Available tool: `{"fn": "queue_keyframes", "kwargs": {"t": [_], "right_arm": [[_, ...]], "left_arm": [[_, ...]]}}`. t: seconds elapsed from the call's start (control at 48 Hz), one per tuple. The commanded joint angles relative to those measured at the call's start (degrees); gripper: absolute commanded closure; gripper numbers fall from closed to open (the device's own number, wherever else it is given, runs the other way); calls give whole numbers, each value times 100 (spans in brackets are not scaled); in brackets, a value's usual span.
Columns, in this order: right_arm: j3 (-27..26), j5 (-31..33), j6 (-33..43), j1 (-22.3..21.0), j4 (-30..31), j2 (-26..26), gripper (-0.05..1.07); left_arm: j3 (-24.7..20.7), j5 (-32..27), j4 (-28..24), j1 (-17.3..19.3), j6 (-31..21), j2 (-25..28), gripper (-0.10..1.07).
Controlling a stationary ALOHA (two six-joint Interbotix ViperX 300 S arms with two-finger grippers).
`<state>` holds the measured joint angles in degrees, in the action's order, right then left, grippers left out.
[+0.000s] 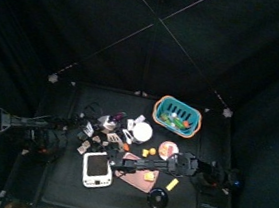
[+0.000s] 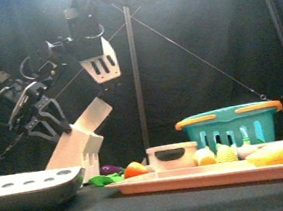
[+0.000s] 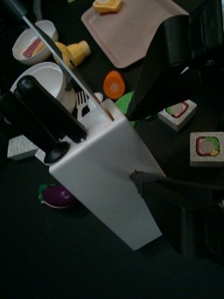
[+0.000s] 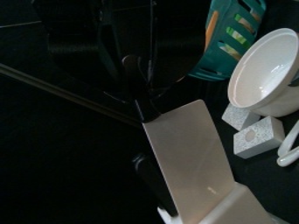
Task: Place cleaver back in holder
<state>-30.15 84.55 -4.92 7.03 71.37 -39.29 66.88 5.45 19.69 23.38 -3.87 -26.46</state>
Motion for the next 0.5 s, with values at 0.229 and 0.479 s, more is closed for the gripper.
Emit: {"fn": "queue_keyframes", "kwargs": {"t": [0.229, 0.479], "right_arm": [[-176, -413, 105, -9, 62, 149, 48], [-185, -642, 132, -9, 44, 149, 47]], "left_arm": [[-114, 18, 0, -44, -9, 9, 11], [-114, 18, 9, -44, -9, 9, 11]]}}
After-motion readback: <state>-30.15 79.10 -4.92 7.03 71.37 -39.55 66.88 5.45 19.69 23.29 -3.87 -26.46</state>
